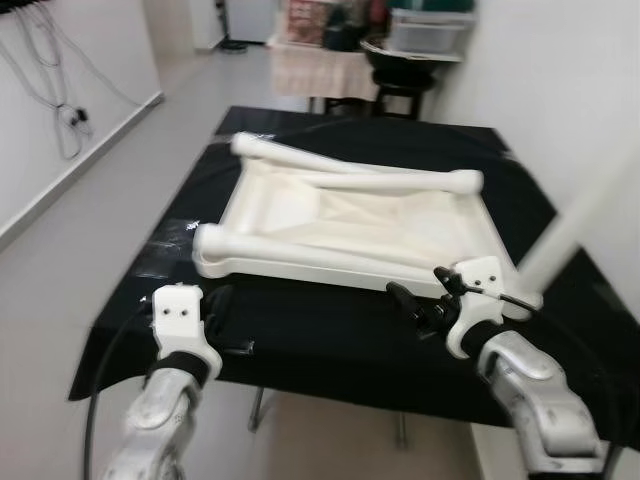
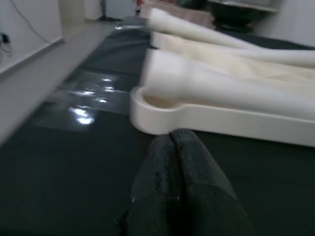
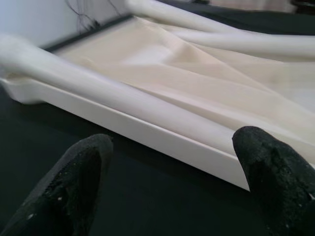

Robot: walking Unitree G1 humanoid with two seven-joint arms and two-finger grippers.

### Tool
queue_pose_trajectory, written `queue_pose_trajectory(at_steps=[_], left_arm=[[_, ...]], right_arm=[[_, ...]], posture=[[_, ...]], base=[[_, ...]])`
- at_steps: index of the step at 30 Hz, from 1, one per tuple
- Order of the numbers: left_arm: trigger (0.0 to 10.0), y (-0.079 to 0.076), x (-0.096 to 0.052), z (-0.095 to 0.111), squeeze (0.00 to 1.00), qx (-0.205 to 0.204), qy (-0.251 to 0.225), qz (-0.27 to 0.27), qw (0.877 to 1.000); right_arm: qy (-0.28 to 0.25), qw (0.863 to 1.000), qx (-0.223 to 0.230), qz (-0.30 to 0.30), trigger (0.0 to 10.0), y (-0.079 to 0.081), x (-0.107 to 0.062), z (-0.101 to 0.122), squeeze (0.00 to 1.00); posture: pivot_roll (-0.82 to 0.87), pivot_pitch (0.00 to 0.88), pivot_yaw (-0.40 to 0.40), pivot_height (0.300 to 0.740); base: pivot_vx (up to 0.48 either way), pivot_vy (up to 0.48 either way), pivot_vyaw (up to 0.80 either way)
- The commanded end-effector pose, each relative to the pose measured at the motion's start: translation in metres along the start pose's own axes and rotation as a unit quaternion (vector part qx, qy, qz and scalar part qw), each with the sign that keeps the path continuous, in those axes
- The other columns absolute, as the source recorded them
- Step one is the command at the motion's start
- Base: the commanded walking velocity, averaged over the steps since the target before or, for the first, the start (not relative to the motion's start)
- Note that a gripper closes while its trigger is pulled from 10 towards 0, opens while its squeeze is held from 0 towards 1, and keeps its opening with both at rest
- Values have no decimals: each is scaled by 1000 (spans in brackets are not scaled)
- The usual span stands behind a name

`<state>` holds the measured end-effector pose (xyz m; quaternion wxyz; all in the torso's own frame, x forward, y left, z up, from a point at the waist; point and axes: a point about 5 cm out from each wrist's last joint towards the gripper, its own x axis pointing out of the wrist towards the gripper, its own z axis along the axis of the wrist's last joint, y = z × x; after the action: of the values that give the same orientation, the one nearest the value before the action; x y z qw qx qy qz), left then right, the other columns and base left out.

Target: Building children table

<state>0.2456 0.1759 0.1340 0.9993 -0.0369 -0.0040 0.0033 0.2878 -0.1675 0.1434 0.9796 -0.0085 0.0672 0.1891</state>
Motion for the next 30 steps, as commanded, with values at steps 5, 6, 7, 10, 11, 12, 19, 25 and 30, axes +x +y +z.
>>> queue_pose_trajectory(at_steps=[5,6,7,10,11,12,19,25,30], left_arm=[[10000,-8,3,3,0,-4,-6,-12,1000],[10000,-8,3,3,0,-4,-6,-12,1000],[10000,-8,3,4,0,-2,-9,-11,1000],[10000,-11,2,3,0,-2,-9,-21,1000],[10000,-12,1,1,0,-3,-6,-25,1000],[10000,-12,1,1,0,-3,-6,-25,1000],[10000,-19,0,-4,0,27,7,-52,998],[10000,-20,2,-7,0,35,14,-60,997],[10000,-30,3,-4,0,59,6,-101,993]], right_arm=[[6,999,-15,-31,10000,-9,5,-3,0],[6,999,-15,-31,10000,-9,5,-3,0],[6,999,-16,-33,10000,-8,7,-4,0],[2,999,-15,-45,10000,-8,14,-4,0],[2,999,-15,-47,10000,-8,17,-4,0],[2,999,-15,-47,10000,-8,17,-4,0],[11,999,-9,-45,10000,-3,25,-10,0],[11,999,-11,-50,10000,-2,28,-15,0],[11,998,-17,-52,10000,1,33,-17,0]], posture=[[42,44,-105,740],[42,44,-105,740],[43,43,-106,740],[37,43,-106,740],[34,43,-101,740],[34,43,-101,740],[48,36,-88,740],[53,27,-80,740],[56,19,-75,740]], base=[[0,458,0],[0,424,0],[0,0,0],[0,0,0],[0,0,0],[0,0,0],[0,0,0],[0,0,0],[0,0,0]])
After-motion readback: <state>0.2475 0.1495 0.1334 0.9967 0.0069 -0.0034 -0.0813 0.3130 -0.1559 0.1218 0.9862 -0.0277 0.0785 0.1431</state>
